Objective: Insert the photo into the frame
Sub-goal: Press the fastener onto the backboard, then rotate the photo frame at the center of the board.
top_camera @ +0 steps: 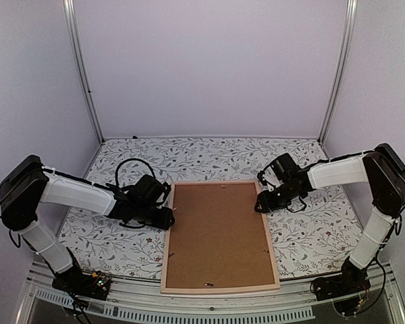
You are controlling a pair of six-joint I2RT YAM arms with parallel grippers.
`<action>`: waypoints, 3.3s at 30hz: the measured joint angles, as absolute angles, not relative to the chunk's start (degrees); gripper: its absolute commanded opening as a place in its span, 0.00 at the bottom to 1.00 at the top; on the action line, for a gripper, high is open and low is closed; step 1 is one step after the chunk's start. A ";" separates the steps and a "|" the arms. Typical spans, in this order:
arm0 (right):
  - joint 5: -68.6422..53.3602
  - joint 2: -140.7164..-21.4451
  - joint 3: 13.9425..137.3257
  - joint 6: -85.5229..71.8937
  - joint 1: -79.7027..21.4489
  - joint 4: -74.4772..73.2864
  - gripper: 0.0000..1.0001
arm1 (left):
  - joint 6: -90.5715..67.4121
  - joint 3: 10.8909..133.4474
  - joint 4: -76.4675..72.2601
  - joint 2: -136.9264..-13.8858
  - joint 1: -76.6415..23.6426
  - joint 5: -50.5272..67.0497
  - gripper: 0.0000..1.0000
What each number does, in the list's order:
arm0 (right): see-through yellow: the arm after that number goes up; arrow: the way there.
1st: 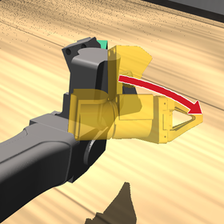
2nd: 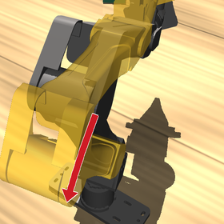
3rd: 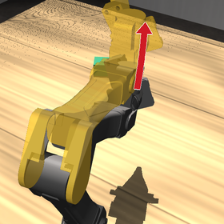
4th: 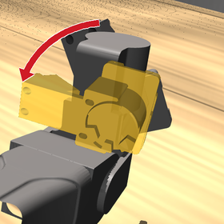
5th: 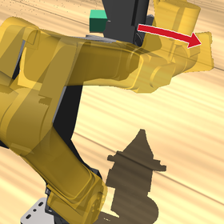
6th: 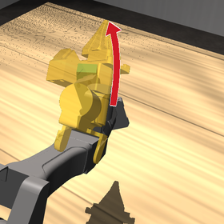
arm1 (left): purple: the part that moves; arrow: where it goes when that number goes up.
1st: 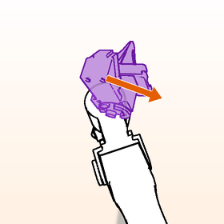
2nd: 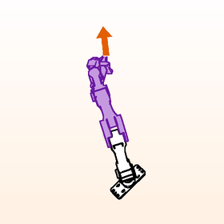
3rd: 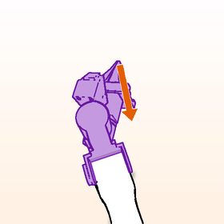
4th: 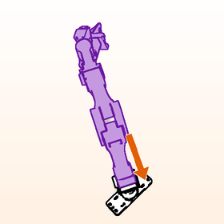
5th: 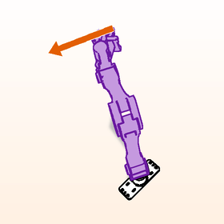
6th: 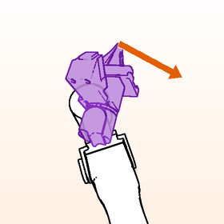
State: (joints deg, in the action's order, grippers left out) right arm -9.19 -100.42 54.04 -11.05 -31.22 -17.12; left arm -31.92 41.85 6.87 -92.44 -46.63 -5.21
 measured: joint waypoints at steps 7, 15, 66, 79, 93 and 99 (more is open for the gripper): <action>-9.45 -100.66 54.35 -11.07 -31.53 -16.91 0.42 | -31.62 41.87 6.87 -92.55 -46.63 -5.23 0.44; -9.78 -100.99 54.81 -11.09 -31.48 -16.91 0.36 | -31.53 41.87 6.90 -92.58 -46.63 -5.37 0.44; -11.92 -90.11 43.83 -18.74 -34.09 -18.79 0.44 | -29.58 46.54 8.95 -87.20 -43.64 -6.26 0.88; -10.20 -97.10 51.79 -15.55 -32.69 -19.00 0.08 | -26.63 47.75 9.19 -85.73 -39.22 -3.81 0.87; -16.01 -115.31 75.64 7.73 -27.97 -24.18 0.19 | -16.58 56.12 9.19 -97.47 -34.35 -0.01 0.85; -20.40 -122.65 86.54 15.57 -27.97 -27.40 0.46 | -12.08 60.77 10.35 -105.36 -33.45 -0.43 0.84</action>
State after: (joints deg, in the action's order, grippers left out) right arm -20.40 -122.65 86.54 15.57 -27.97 -27.40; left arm -12.08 60.77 10.35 -105.36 -33.45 -0.43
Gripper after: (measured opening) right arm 0.360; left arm 0.852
